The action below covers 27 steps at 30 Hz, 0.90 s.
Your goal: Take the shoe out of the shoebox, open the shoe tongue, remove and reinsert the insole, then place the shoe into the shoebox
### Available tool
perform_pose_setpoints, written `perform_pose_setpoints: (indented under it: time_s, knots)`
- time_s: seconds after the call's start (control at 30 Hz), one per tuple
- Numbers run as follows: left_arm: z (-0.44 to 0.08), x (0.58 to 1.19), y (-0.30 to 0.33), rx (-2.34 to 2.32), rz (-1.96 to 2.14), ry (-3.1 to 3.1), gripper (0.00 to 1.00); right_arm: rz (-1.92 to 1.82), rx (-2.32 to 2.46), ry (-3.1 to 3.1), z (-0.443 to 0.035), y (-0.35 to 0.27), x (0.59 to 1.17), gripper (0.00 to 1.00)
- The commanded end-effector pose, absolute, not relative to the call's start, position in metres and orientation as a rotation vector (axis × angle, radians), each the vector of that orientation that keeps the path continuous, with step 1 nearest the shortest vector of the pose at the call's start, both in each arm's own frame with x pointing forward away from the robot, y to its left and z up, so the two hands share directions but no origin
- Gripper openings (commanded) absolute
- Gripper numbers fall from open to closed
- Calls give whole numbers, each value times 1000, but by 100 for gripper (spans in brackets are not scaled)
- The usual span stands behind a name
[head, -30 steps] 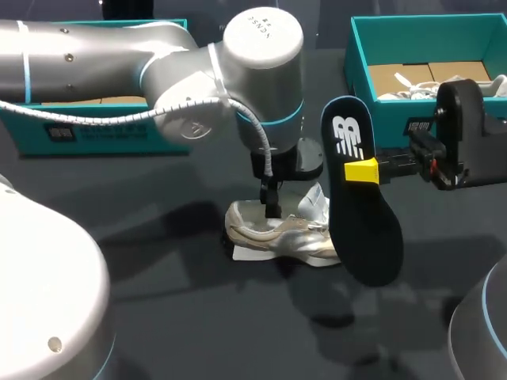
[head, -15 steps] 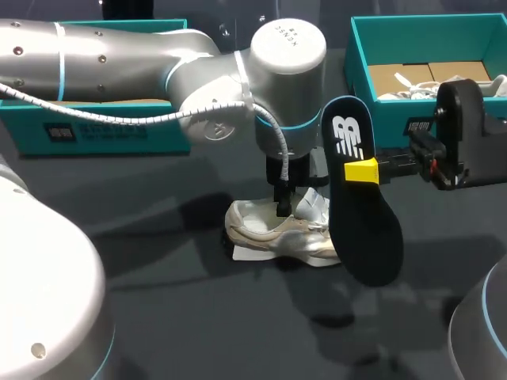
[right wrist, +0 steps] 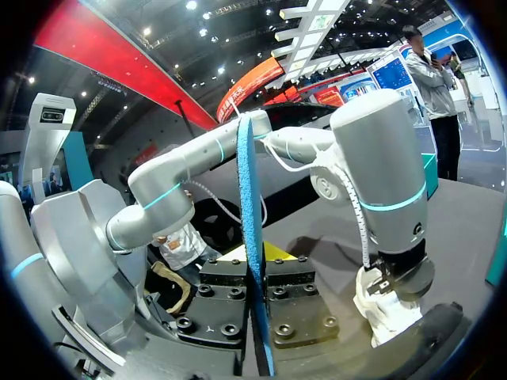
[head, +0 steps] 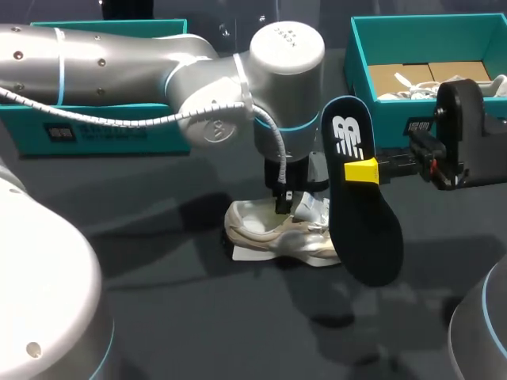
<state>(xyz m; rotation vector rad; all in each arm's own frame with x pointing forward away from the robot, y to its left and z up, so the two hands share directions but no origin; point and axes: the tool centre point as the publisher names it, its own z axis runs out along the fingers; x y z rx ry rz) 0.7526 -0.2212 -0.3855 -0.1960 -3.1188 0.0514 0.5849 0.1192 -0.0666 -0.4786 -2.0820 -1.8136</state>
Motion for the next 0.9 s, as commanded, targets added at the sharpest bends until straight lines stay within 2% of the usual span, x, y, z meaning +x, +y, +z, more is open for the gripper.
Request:
perform_pose_setpoints:
  time_s: [0.03, 0.4, 0.9]
  knots:
    - [-379, 753, -218, -258, 76, -3065, 0, -1815, -484, -2084, -67, 120, 583, 0]
    - [-341, 751, -224, -652, 132, -2834, 0, -1815, -484, -2084, -67, 120, 583, 0]
    - [-341, 751, -224, -652, 132, -2834, 0, -1815, -484, -2084, -67, 120, 583, 0]
